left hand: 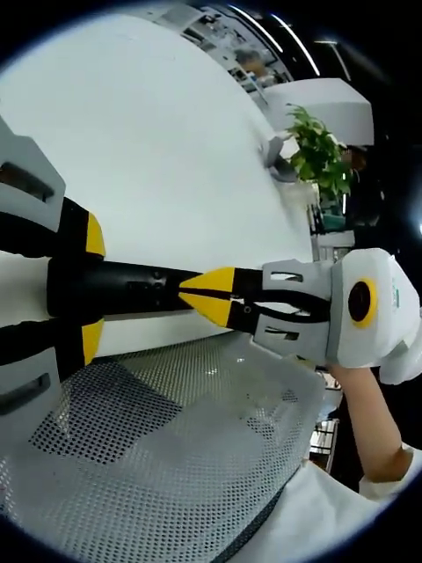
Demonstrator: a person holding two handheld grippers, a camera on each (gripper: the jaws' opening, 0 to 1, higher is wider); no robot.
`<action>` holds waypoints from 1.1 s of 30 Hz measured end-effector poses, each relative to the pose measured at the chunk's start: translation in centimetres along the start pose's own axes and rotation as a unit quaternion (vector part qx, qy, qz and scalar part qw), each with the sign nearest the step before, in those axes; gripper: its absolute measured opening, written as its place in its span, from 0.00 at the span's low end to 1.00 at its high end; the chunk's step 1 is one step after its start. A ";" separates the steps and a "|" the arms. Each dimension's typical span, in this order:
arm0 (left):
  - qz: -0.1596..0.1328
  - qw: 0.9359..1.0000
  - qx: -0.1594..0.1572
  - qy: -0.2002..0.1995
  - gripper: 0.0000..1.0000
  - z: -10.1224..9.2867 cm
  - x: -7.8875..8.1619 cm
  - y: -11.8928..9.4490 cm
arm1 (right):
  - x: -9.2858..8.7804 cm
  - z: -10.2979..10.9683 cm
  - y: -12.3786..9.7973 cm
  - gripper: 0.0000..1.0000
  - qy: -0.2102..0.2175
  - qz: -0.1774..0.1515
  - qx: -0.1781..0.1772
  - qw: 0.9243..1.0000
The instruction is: Press the specified remote control buttons in sequence, fully releasing each button before pressing the next.
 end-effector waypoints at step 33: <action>-0.002 1.000 0.002 -0.001 0.25 -0.1 0.0 0.0 | 0.9 -0.1 0.4 0.00 -0.020 -0.011 0.019 1.000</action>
Point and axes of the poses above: the point that each gripper's makers call its tool centre point, and the gripper's own axes: y roughly forward along the fingers, z roughly to its left, x roughly out of its top, the point moved 8 cm from there along -y, roughly backward along the fingers, and after that the axes turned 5 degrees about -x, right-handed, at the moved point
